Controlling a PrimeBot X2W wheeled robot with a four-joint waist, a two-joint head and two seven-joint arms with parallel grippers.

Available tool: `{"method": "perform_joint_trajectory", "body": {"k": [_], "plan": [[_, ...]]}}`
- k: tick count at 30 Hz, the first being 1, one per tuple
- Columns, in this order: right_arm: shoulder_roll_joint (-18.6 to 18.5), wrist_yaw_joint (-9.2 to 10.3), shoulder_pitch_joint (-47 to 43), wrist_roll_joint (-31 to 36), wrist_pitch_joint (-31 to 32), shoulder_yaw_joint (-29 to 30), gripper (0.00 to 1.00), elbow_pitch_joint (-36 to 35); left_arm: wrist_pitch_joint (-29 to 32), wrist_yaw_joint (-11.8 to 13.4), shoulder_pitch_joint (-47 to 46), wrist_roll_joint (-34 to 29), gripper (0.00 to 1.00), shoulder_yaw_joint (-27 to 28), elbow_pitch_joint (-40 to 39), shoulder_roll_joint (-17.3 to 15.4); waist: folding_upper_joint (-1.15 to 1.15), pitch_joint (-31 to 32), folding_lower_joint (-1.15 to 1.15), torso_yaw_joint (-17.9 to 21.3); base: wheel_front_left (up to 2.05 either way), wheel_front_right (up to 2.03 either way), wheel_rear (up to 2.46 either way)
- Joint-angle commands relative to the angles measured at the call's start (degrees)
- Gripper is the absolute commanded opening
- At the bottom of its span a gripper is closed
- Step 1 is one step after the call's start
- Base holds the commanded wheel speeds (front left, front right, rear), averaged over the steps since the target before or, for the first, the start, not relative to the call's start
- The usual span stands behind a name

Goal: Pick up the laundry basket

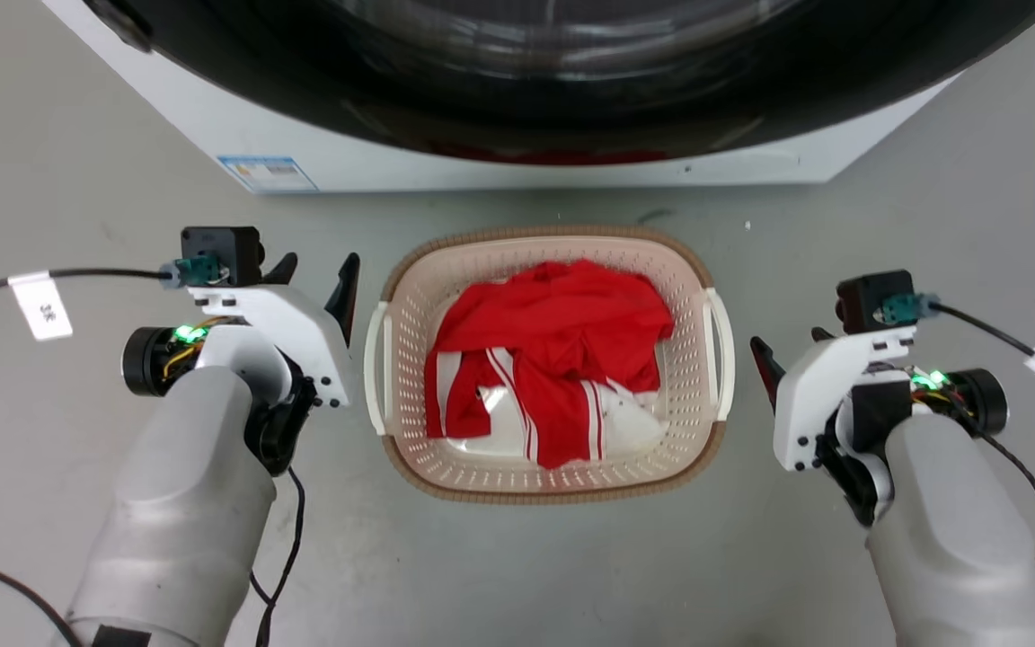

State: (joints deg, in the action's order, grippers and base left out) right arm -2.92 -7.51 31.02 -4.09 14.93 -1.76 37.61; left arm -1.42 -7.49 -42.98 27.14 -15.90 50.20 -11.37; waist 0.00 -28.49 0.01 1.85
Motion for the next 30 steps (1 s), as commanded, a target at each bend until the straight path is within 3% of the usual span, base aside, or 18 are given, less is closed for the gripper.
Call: {"method": "perform_joint_trajectory", "body": {"k": [1, 16, 30], "plan": [[0.1, 0.04, 2.1, -0.2, 0.7, -0.4, 1.00, 1.7, 0.8, 0.0, -1.2, 1.2, 1.00, -1.3, 0.8, -0.4, 0.00, -3.4, -0.01, 0.3, 0.00, 0.00, 0.00], [0.1, 0.04, 18.2, -6.4, 4.2, -6.7, 1.00, 21.8, 9.8, 0.0, -9.8, 15.2, 1.00, -15.4, 6.5, -5.2, 0.00, -14.5, -0.01, 1.0, 0.00, 0.00, 0.00], [0.1, 0.04, 29.0, -13.7, 2.7, -14.3, 1.00, 30.1, 11.9, 0.0, -15.7, 21.4, 1.00, -22.5, 11.1, -6.9, 0.00, -21.8, -0.01, 1.7, 0.00, 0.00, 0.00]]}}
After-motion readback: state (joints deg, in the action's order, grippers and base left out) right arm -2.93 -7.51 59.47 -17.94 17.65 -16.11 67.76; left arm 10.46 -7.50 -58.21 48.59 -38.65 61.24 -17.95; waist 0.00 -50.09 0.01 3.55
